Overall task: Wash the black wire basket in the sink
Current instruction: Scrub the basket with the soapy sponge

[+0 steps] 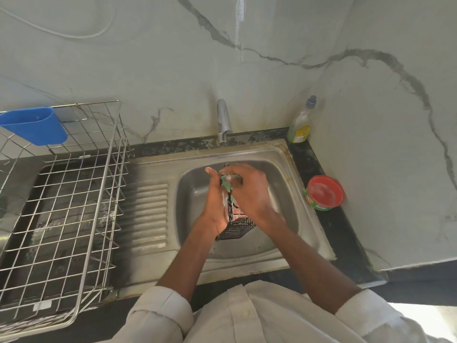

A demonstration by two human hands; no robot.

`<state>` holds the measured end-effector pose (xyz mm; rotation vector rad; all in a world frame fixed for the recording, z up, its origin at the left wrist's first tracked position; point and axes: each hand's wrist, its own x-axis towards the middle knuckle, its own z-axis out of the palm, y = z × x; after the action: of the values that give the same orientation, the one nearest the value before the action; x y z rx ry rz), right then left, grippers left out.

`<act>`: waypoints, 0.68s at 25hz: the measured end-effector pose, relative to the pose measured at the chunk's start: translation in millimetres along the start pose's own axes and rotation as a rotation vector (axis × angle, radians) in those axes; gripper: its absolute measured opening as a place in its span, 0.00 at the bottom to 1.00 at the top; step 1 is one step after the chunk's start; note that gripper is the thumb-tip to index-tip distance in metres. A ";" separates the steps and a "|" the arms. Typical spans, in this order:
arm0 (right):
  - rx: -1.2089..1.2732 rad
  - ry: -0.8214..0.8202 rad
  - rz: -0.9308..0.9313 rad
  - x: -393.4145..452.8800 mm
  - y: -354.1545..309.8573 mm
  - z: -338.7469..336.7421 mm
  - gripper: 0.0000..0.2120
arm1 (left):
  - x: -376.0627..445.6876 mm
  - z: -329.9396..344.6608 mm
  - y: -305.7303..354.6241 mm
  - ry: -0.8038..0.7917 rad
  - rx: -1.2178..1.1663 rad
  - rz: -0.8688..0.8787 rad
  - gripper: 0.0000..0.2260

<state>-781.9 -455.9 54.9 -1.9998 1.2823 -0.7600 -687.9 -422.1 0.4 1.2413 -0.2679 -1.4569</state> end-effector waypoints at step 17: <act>0.116 -0.421 0.186 0.9 6.7 -29.6 0.06 | 13.0 -10.8 4.9 0.140 -0.193 0.013 0.45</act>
<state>-807.5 -464.9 68.6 -1.7944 1.1234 -0.2950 -673.9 -429.5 -7.2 1.1754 -0.0392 -1.3437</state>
